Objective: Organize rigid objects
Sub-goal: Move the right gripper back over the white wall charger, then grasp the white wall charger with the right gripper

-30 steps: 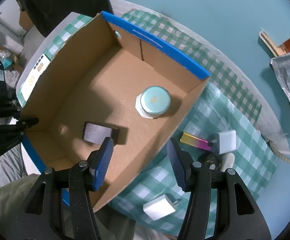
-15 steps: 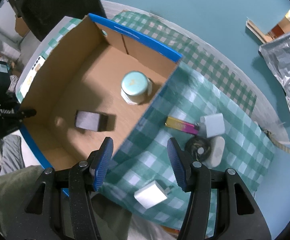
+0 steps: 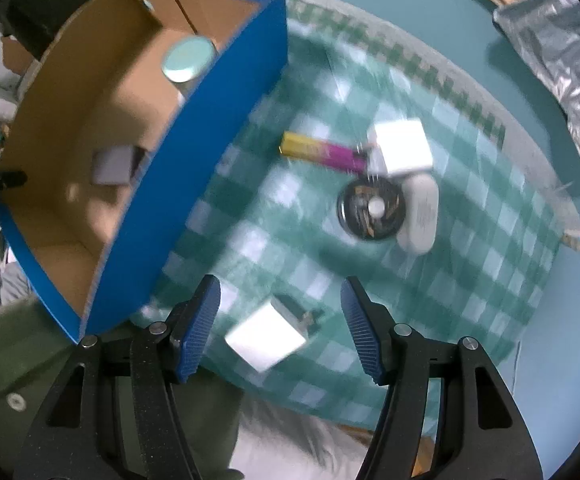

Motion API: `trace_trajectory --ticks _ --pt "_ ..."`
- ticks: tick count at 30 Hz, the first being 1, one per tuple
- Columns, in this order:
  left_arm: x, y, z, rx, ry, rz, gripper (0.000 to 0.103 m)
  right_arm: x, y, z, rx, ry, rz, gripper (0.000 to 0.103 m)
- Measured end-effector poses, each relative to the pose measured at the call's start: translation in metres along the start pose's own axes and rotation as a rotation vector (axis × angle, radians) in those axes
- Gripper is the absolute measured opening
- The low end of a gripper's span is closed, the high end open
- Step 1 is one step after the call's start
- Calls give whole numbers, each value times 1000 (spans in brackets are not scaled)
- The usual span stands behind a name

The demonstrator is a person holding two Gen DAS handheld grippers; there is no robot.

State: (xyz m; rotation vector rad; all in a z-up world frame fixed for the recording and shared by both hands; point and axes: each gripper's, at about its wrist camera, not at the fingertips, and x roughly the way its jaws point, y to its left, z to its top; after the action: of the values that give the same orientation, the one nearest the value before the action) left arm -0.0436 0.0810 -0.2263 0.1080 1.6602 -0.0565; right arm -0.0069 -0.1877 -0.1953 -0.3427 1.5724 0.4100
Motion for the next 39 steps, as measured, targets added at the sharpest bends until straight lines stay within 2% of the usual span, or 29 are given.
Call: trace_trajectory --ticks 3,14,20,26,28,29,30,39 --pt "0 -1 1 4 1 1 10 14 -7 -10 32 39 0 68" --pt "-1 -7 4 19 8 5 10 60 -28 -36 333 149 93 72" --pt "-1 -8 3 32 11 6 10 75 -39 -47 521 145 160 72" --pt "-2 -9 3 35 12 5 10 92 -40 -61 617 152 162 72" --pt "-2 -9 3 36 12 4 10 96 -39 -63 621 153 152 71" --pt "-2 -9 3 38 12 3 10 97 -39 -64 617 150 141 59" --pt "-2 -8 3 39 12 2 10 97 -38 -65 611 148 133 55" --pt "-2 -8 2 42 13 0 10 94 -23 -61 366 110 17 53"
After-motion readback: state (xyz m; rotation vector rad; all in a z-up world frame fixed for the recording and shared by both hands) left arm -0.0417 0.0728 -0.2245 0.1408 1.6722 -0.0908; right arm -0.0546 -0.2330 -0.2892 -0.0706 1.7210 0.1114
